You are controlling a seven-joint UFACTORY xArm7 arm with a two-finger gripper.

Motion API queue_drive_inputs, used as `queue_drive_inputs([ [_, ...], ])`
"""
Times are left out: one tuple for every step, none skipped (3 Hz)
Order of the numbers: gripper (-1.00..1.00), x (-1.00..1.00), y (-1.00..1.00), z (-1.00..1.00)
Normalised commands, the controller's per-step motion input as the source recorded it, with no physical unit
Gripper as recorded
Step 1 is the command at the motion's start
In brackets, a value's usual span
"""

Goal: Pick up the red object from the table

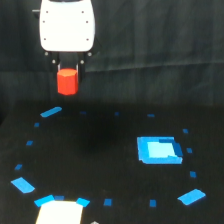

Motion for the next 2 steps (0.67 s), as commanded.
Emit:
queue_drive_inputs([
  [-1.00, -0.17, -0.22, 0.44],
  [-1.00, 0.05, -0.05, -0.03],
])
